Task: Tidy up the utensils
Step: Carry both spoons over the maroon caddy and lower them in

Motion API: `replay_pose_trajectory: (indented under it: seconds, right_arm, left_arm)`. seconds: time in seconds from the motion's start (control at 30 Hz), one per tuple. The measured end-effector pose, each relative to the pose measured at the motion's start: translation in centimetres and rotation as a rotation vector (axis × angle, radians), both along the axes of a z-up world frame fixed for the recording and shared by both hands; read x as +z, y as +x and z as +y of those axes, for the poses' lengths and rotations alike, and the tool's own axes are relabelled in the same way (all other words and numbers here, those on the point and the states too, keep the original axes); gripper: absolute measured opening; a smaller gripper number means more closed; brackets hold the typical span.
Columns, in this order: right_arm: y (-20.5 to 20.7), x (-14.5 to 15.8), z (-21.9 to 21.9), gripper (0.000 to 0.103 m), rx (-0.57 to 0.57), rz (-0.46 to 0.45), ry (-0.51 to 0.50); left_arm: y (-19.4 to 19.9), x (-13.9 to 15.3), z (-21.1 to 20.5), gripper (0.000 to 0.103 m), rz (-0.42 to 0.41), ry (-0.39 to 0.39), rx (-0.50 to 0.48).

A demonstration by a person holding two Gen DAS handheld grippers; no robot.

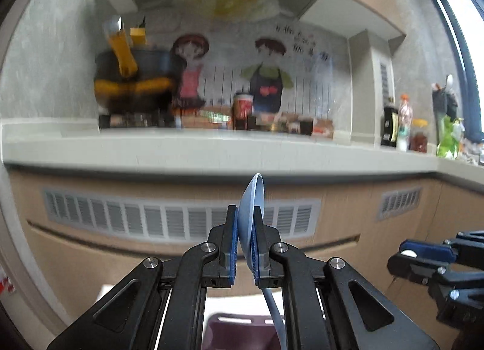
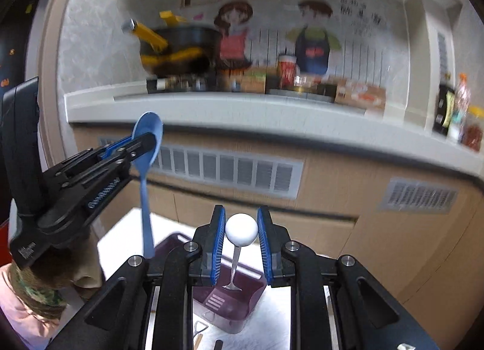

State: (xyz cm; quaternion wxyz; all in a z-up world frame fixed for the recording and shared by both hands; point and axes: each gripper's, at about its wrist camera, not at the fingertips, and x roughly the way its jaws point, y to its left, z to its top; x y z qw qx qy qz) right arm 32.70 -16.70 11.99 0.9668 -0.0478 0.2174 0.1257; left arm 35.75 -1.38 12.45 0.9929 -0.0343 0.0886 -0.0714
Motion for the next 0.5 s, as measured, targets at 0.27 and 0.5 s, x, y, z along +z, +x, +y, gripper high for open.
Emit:
replay_pose_trajectory:
  seconds: [0.27, 0.5]
  right_arm:
    - [4.0, -6.5, 0.4, 0.020, -0.004, 0.160, -0.007]
    - [3.3, -8.5, -0.4, 0.034, -0.024, 0.185, -0.003]
  left_arm:
    - [3.3, -7.9, -0.9, 0.010, 0.146, 0.007, -0.009]
    - [2.2, -9.1, 0.7, 0.016, 0.255, 0.006, -0.016]
